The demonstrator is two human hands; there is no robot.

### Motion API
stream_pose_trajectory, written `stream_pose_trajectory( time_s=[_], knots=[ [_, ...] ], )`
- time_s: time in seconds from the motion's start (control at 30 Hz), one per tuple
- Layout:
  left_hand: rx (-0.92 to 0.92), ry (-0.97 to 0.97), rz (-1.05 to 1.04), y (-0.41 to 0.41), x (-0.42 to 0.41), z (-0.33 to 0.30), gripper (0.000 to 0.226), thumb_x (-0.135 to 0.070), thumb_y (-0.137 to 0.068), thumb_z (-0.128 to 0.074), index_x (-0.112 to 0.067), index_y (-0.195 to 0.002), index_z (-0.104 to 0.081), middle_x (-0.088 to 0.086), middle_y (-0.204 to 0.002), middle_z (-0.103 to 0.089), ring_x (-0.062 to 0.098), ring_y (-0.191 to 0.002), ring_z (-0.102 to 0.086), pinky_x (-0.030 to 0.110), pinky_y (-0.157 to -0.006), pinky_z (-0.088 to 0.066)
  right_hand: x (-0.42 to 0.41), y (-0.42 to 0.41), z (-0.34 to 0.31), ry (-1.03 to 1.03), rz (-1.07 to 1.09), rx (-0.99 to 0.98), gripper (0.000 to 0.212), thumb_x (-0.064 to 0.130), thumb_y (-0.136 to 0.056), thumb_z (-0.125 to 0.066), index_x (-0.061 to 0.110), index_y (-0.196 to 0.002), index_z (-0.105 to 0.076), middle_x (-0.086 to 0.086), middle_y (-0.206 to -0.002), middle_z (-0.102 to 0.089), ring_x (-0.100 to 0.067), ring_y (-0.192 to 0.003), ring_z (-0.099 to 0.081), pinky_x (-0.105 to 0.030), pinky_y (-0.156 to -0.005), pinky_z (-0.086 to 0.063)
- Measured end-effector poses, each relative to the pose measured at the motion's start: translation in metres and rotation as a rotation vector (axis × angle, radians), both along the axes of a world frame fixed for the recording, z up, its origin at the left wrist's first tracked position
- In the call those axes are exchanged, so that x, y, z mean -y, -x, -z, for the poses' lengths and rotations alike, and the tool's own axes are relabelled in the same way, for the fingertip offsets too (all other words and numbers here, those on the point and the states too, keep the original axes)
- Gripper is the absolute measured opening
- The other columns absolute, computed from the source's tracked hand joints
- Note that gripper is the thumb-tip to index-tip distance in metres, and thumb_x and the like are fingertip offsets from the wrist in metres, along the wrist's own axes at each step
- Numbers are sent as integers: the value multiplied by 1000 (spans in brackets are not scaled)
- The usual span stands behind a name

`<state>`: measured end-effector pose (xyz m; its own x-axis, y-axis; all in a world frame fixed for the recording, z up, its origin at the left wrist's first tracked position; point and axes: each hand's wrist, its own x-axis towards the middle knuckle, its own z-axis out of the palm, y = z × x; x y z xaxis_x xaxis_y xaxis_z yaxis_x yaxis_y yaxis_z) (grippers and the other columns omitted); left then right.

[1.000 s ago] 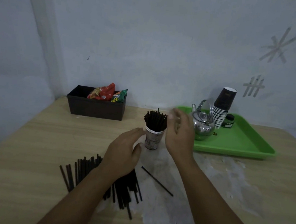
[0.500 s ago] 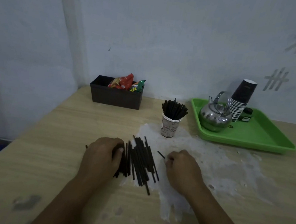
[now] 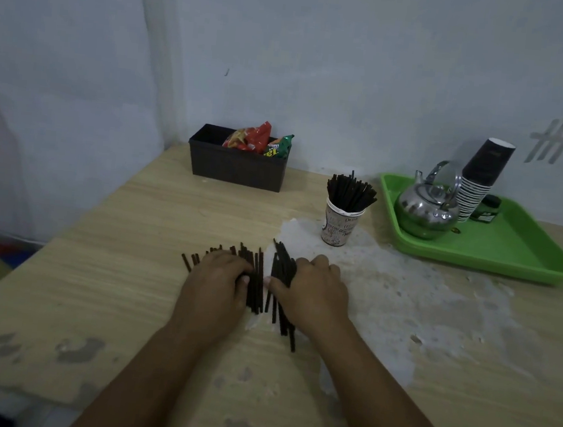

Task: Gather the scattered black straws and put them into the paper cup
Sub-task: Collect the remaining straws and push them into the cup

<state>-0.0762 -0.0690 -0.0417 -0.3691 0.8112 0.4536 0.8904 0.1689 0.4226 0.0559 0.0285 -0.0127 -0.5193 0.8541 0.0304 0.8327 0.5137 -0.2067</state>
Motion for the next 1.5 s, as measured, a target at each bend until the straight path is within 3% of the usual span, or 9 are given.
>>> stream_pose_trajectory(
  time_s=[0.17, 0.4, 0.6, 0.77, 0.87, 1.03, 1.2, 1.33, 1.5],
  knots=[
    [-38, 25, 64, -4, -3, -2, 20, -24, -88, -52, -16, -95, -69, 0, -95, -68, 20, -96, -55, 34, -97, -40, -2, 2, -6, 106, -13, -54, 50, 52, -92, -55, 12, -121, -55, -11, -122, -51, -30, -112, -52, -35, -82, -43],
    [-49, 33, 100, -4, -4, -1, 20, -23, -90, -48, -17, -93, -67, -2, -94, -67, 18, -93, -55, 35, -95, -40, -1, 12, -13, 160, -30, -49, 20, 24, -94, -60, 8, -107, -59, -10, -113, -63, -27, -102, -60, -27, -68, -34],
    [-53, 9, 94, -6, -4, -2, 20, -19, -87, -50, -13, -94, -68, 1, -96, -68, 20, -97, -55, 36, -94, -42, -10, 7, -17, 243, 19, -164, 22, 28, -95, -59, 7, -100, -64, -12, -100, -67, -23, -78, -53, -28, -65, -39],
    [-39, -35, 111, -10, -6, -3, 23, -17, -89, -50, -12, -103, -68, 2, -103, -67, 18, -102, -55, 33, -96, -40, -20, -3, -16, 323, 37, -393, 21, 24, -100, -50, 8, -109, -60, -8, -99, -62, -23, -87, -58, -29, -69, -43],
    [-24, -69, 116, -13, -8, -6, 24, -17, -90, -49, -12, -106, -67, 2, -105, -67, 19, -105, -55, 31, -98, -39, -27, -10, -14, 392, 30, -653, 14, 21, -101, -44, 14, -108, -54, -5, -100, -62, -22, -88, -64, -42, -77, -55],
    [1, -119, 174, -23, -20, -16, 24, -16, -90, -49, -15, -107, -66, 0, -105, -66, 15, -104, -54, 29, -96, -39, -33, -28, -19, 245, -42, -1009, 14, 27, -103, -43, 24, -113, -53, 7, -87, -63, -4, -67, -55, -21, -60, -44],
    [5, -97, 229, -38, -39, -24, 23, -15, -89, -54, -14, -109, -65, 1, -106, -67, 17, -102, -54, 26, -89, -41, -38, -39, -24, 119, -20, -1291, 5, 39, -95, -58, 37, -91, -60, 13, -79, -64, 0, -74, -60, -20, -65, -49],
    [29, -72, 259, -50, -51, -19, 27, -22, -89, -52, -16, -112, -64, 0, -108, -67, 18, -103, -55, 31, -89, -43, -38, -47, -13, 210, 15, -1370, 23, 43, -87, -65, 22, -78, -59, 8, -58, -56, -10, -55, -53, -27, -53, -45],
    [3, -38, 247, -53, -61, -9, 30, -30, -88, -51, -19, -113, -65, -3, -109, -68, 16, -102, -58, 31, -88, -45, -39, -46, 10, 346, 72, -1337, 20, 32, -90, -67, 14, -81, -64, -1, -62, -63, -13, -58, -60, -30, -58, -52]
  ],
)
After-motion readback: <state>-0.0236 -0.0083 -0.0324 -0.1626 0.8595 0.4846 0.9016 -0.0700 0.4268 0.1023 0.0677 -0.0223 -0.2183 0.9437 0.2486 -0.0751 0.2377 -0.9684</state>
